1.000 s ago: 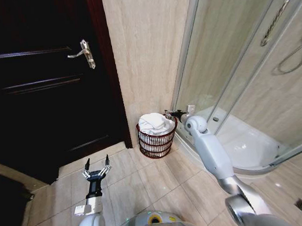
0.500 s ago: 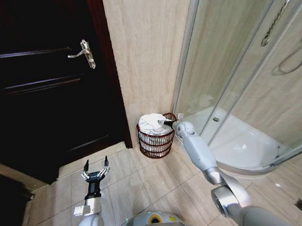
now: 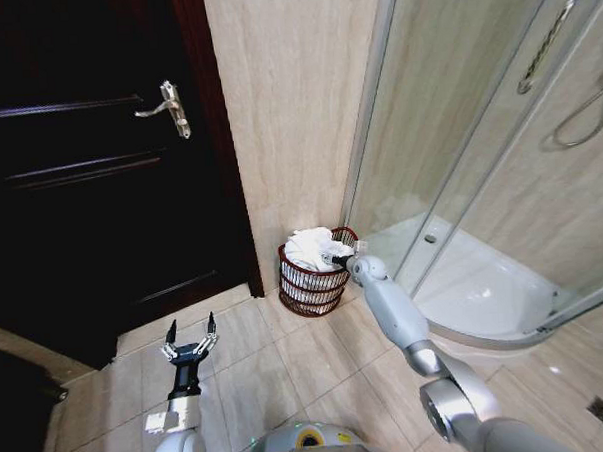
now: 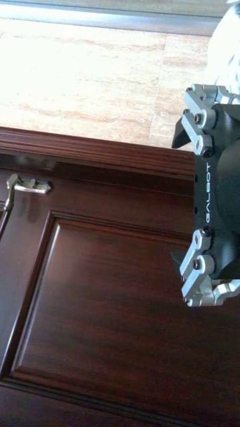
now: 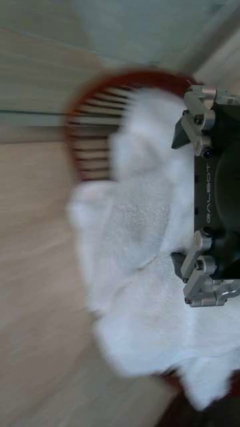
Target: Discard the used towel into the hamper.
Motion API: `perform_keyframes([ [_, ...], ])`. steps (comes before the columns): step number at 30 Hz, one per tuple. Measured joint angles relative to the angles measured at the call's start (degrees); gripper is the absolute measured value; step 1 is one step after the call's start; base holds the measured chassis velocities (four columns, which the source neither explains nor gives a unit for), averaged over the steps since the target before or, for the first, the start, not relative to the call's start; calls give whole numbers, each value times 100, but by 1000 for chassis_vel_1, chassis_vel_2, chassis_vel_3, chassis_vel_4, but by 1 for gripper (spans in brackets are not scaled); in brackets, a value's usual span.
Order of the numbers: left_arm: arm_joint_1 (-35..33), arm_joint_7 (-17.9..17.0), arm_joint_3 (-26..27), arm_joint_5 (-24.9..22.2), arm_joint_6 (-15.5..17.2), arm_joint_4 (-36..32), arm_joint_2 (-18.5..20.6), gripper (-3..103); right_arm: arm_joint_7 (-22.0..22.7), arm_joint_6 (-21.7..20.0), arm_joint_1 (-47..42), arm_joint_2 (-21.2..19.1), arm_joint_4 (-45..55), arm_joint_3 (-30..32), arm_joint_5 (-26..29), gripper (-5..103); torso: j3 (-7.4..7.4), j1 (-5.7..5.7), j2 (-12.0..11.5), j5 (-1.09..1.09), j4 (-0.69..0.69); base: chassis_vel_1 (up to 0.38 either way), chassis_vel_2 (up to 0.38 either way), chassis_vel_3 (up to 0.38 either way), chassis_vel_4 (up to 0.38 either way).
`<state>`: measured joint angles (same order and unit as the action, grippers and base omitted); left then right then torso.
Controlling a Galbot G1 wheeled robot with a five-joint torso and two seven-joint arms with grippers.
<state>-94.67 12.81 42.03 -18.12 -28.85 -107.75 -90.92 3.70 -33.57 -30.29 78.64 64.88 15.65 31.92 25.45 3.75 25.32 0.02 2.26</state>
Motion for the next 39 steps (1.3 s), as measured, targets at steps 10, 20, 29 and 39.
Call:
perform_keyframes([
  [10,62,-31,-55,-9,18,26,-6,100,40,691,-272,-330,1419,-27,-716,100,-2,0,0,0,-2,0,0,0,0],
  [20,89,-149,-37,-424,5,75,52,100,-113,2052,-2524,-603,3819,59,-1862,100,-4,-2,1,-1,-2,0,0,0,0],
  [29,60,-144,-46,-462,-23,117,111,100,-23,2189,-3278,-387,4327,124,-2166,100,-4,-2,2,-3,-1,0,0,0,0],
  [39,35,114,57,-509,74,28,254,100,39,2192,-3370,-260,4464,86,-2229,100,-3,-2,2,-3,-2,0,0,0,0],
])
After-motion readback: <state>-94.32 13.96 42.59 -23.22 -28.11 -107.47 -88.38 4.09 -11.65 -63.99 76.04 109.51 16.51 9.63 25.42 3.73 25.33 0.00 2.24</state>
